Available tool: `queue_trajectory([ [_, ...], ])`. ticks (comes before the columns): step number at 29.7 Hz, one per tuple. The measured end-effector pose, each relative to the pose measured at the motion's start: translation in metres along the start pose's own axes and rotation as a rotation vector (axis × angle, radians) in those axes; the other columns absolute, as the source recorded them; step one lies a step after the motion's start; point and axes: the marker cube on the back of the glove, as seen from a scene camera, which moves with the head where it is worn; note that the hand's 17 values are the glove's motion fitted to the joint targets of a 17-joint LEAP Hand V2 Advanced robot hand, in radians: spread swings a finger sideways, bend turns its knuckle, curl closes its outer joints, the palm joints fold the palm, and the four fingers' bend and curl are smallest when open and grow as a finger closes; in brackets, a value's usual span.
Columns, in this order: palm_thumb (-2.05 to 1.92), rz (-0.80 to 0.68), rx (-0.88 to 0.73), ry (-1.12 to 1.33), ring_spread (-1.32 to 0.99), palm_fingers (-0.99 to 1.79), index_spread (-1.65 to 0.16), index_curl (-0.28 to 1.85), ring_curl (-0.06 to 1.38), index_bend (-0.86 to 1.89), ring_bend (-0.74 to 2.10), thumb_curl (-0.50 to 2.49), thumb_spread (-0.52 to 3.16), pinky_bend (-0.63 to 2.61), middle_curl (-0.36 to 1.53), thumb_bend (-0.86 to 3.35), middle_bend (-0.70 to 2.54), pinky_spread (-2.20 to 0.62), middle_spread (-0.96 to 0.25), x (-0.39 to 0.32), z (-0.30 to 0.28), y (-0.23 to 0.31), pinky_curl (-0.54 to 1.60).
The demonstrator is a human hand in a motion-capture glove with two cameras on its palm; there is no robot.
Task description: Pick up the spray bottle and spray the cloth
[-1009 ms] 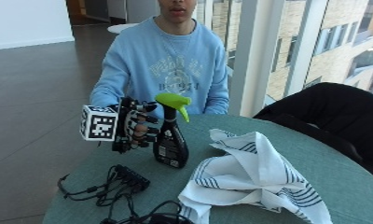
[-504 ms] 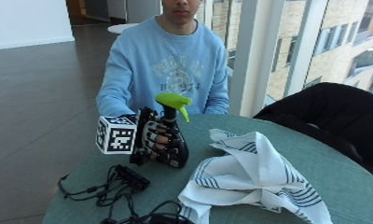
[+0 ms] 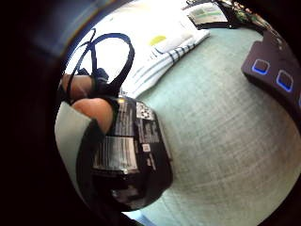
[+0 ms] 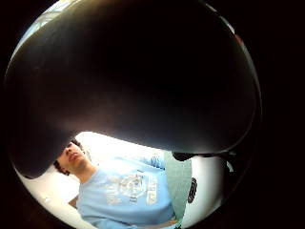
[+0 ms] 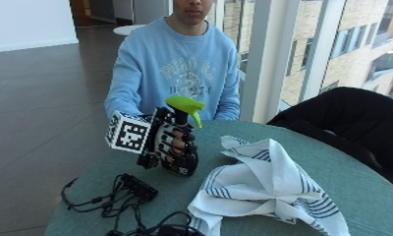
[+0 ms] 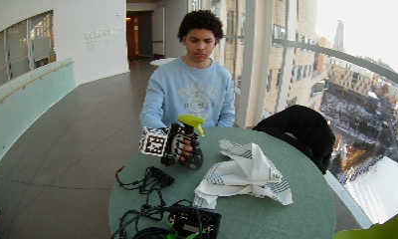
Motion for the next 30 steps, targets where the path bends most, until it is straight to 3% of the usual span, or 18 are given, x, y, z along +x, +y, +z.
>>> queue_trajectory([
  [15, 0.97, 0.062, -0.177, 0.316, -0.07, 1.13, -0.27, 0.34, 0.38, 0.13, 0.41, 0.52, 0.84, 0.28, 0.41, -0.02, 0.21, 0.03, -0.10, -0.059, -0.025, -0.045, 0.37],
  [30, 0.97, 0.281, -0.391, 0.545, -0.07, 1.14, -0.25, 0.34, 0.38, 0.14, 0.44, 0.57, 0.78, 0.31, 0.43, -0.03, 0.22, -0.01, -0.09, -0.067, -0.002, -0.097, 0.38],
])
